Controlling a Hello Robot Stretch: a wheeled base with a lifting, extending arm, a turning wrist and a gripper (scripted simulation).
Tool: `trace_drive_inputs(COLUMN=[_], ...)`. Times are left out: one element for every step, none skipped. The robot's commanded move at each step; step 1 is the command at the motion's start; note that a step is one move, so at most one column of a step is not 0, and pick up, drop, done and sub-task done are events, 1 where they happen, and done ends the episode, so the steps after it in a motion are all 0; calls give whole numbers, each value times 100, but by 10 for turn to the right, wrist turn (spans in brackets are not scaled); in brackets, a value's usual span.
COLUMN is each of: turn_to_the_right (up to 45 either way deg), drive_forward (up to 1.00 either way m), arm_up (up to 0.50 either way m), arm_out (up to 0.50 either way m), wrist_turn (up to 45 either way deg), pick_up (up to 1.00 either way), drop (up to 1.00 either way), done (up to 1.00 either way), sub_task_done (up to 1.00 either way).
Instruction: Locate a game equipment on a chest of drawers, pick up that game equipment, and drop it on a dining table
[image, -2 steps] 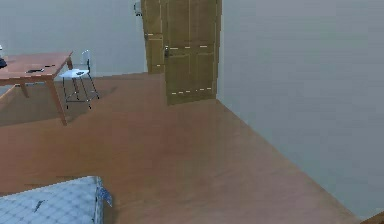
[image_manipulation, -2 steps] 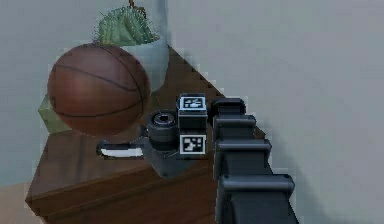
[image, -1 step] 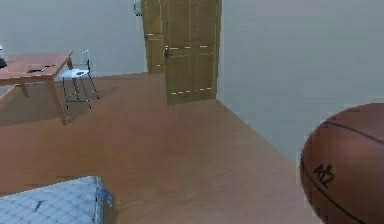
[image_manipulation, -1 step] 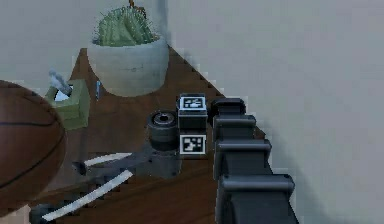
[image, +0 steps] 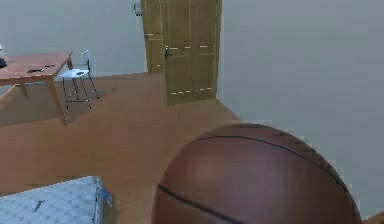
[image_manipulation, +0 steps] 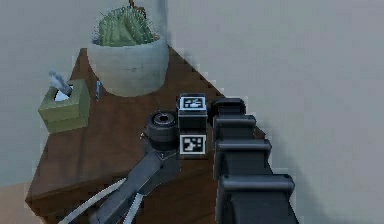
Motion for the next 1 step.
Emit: trace_drive_inputs(turn_to_the_right=[0], drive_forward=[0], arm_up=[0], arm_out=[-10], wrist_turn=[0], pick_up=[0], drop=[0], done=[0], sub_task_done=[0])
